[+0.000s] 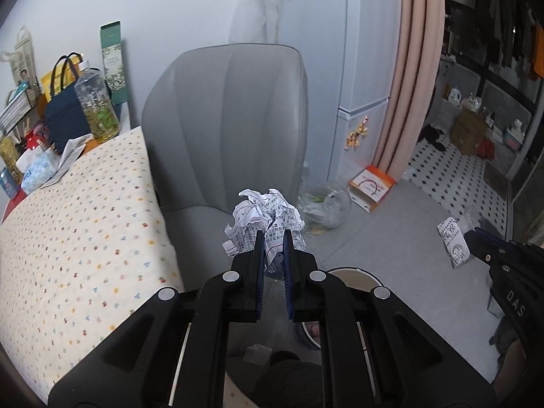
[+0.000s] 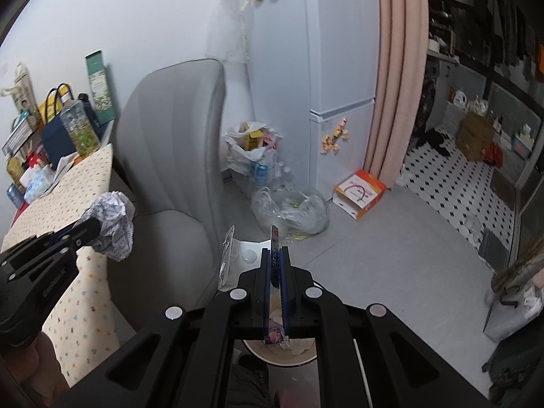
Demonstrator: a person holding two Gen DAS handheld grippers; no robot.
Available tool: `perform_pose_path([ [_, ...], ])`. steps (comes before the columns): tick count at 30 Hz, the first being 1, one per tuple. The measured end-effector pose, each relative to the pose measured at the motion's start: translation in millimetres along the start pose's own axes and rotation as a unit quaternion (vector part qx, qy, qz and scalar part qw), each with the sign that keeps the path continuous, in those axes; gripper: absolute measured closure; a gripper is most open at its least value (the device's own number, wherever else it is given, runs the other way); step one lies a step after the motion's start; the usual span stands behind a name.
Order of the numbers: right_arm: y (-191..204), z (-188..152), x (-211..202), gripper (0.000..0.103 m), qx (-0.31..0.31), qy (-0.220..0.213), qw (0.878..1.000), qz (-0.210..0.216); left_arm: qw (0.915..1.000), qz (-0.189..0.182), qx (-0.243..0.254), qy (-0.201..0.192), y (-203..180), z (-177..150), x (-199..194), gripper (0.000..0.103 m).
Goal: Collect trash
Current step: 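Carry the paper ball and foil piece over to the beige bin, then open the right tool over the bin to drop the foil piece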
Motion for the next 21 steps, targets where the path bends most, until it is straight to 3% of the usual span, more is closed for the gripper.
perform_pose_path([
  [2, -6, 2, 9, 0.095, 0.010, 0.005, 1.000, -0.005, 1.0000, -0.001, 0.002, 0.003, -4, 1, 5, 0.093],
  [3, -9, 3, 14, 0.084, 0.016, 0.009, 1.000, -0.008, 1.0000, -0.001, 0.002, 0.005, -5, 1, 7, 0.093],
  [4, -14, 4, 19, 0.059, 0.023, 0.014, 1.000, -0.007, 1.0000, -0.001, 0.003, 0.008, -7, 1, 10, 0.093],
  [6, -22, 4, 22, 0.046, 0.033, 0.007, 0.999, -0.014, 0.9999, -0.002, 0.006, 0.013, -10, 1, 15, 0.093],
  [21, -74, -12, 37, 0.048, 0.065, 0.027, 0.997, -0.042, 0.9975, -0.039, 0.041, 0.042, -63, -4, 49, 0.093],
])
Point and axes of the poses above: each gripper's, at about its wrist camera, not at the fingertips, and x roughly the way its jaws point, y to its left, z to its top, the point moved 4 cm from there along x, roughly the way its jaws point, and after that the axes turned 7 degrees about -z, right-handed, at the moved point
